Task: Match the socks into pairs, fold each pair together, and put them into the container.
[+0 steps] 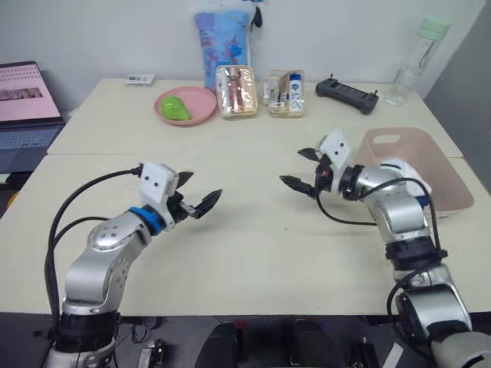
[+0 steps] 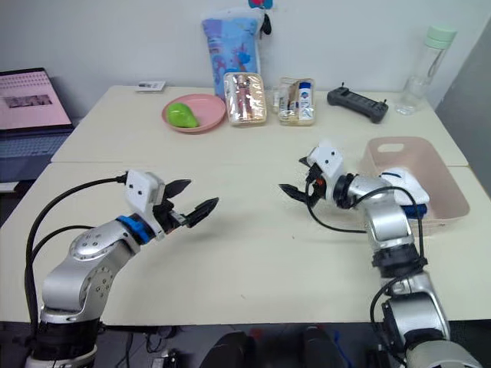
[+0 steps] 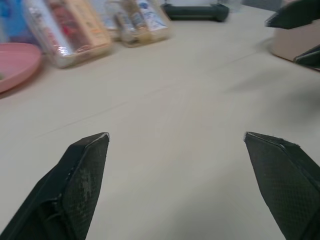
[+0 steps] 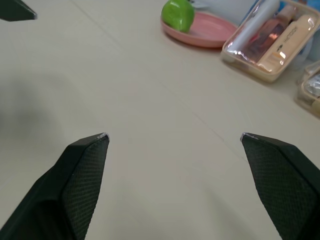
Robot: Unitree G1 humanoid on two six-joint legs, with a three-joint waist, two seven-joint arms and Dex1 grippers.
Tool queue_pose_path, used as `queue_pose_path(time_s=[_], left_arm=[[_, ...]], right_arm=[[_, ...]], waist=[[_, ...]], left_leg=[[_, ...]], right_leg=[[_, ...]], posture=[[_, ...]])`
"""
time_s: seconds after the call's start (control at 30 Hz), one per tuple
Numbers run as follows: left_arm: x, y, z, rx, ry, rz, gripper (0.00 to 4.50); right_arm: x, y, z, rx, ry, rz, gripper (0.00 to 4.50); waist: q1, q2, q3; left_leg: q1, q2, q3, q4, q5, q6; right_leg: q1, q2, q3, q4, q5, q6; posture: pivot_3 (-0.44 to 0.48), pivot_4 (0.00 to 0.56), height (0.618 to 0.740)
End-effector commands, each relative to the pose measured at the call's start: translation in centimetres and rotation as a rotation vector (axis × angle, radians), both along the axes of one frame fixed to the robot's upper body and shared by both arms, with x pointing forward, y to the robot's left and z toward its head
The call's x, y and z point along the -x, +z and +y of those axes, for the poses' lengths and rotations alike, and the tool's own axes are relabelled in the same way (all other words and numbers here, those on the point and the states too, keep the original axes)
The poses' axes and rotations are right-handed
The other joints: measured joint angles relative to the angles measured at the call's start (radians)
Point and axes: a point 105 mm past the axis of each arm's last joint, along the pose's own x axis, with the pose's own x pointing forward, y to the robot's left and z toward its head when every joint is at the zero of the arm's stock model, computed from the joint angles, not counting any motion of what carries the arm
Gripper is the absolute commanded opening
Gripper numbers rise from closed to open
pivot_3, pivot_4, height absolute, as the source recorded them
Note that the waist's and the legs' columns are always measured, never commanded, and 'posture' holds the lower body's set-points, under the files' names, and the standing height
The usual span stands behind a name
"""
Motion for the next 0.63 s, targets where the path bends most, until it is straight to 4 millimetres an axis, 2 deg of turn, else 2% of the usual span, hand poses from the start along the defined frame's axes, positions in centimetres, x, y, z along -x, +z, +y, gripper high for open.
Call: queue_pose_path(time_s=[0.03,0.13,0.23,0.3,0.4,0.63], left_arm=[[1.2,-0.2,1.5,0.043,0.145,-0.062,4.5],[2.6,-2.7,1.5,0.048,0.204,0.005,4.5],[3.2,-3.1,1.5,0.08,0.235,0.018,4.5],[3.6,-4.3,1.4,0.012,0.225,0.058,4.5],[3.6,-4.5,1.6,0.016,0.219,0.072,4.5],[3.4,-4.6,1.1,0.023,0.181,0.075,4.5]], right_arm=[[1.9,-2.6,0.7,-0.023,-0.036,0.016,4.48],[3.5,-4.9,-0.3,-0.073,-0.14,0.081,4.48],[4.3,-5.1,-0.8,-0.072,-0.185,0.077,4.48],[4.6,-5.2,-1.2,-0.046,-0.212,0.064,4.48],[4.5,-4.9,-1.6,-0.034,-0.234,0.04,4.48],[4.5,-5.4,-2.3,-0.025,-0.257,0.051,4.48]], waist=[[0.002,-0.003,-0.003],[0.002,-0.003,-0.003],[-0.004,-0.003,-0.003],[-0.008,-0.002,-0.003],[-0.011,-0.002,-0.003],[-0.01,-0.002,-0.003]], left_leg=[[0.001,0.0,0.0,0.0,-0.001,0.001],[0.001,0.0,0.001,-0.001,-0.002,0.003],[0.002,0.0,0.001,-0.001,-0.003,0.004],[0.004,0.001,0.001,-0.001,-0.002,0.004],[0.014,0.002,0.001,-0.004,-0.003,0.005],[0.014,0.002,0.002,-0.004,-0.003,0.005]], right_leg=[[0.001,0.0,0.0,-0.002,0.0,0.0],[0.001,0.0,0.0,-0.001,0.0,0.0],[0.0,0.0,0.0,0.002,0.0,0.0],[0.001,0.001,0.0,0.002,0.001,-0.002],[0.009,0.003,0.0,0.001,0.0,-0.002],[0.01,0.003,0.001,0.001,0.0,-0.001]], posture=[[0.0,0.15,0.74],[0.0,0.15,0.74],[0.0,0.15,0.74],[0.0,0.15,0.74],[0.0,0.15,0.74],[0.0,0.15,0.74]])
